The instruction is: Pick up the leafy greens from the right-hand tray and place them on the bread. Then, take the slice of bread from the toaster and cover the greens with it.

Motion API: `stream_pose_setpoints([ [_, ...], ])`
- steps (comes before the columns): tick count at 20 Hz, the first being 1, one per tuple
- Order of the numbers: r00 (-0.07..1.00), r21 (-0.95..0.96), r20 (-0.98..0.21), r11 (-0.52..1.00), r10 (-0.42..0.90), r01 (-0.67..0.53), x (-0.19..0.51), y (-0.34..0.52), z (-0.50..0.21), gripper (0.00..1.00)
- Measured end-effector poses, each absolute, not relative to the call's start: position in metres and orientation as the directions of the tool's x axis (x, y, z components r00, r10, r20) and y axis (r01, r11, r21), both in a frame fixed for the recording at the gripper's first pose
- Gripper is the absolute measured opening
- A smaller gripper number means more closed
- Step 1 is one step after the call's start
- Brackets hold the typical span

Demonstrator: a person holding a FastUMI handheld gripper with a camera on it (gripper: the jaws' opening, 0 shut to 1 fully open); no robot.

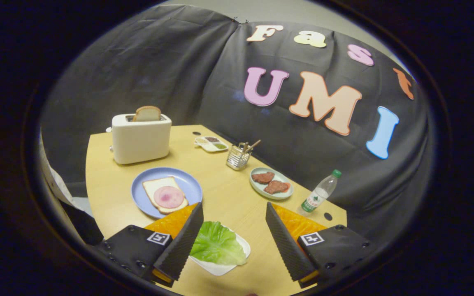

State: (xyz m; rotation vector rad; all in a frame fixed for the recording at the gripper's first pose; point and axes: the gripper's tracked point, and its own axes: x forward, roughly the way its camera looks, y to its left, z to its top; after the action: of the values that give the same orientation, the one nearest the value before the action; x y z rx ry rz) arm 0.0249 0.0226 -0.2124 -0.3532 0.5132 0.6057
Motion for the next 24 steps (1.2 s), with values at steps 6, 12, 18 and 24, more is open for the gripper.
stream_pose_setpoints([
  [6, 0.592, -0.135, -0.648, 0.693, 0.480, -0.708, 0.024, 0.027, -0.258, 0.99],
  [12, 0.473, -0.085, -0.741, 0.633, 0.477, -0.770, 0.019, 0.025, -0.305, 0.99],
  [18, 0.369, -0.030, -0.806, 0.591, 0.463, -0.806, 0.014, 0.031, -0.347, 0.99],
  [24, 0.290, 0.016, -0.854, 0.578, 0.432, -0.816, 0.005, 0.029, -0.376, 0.99],
])
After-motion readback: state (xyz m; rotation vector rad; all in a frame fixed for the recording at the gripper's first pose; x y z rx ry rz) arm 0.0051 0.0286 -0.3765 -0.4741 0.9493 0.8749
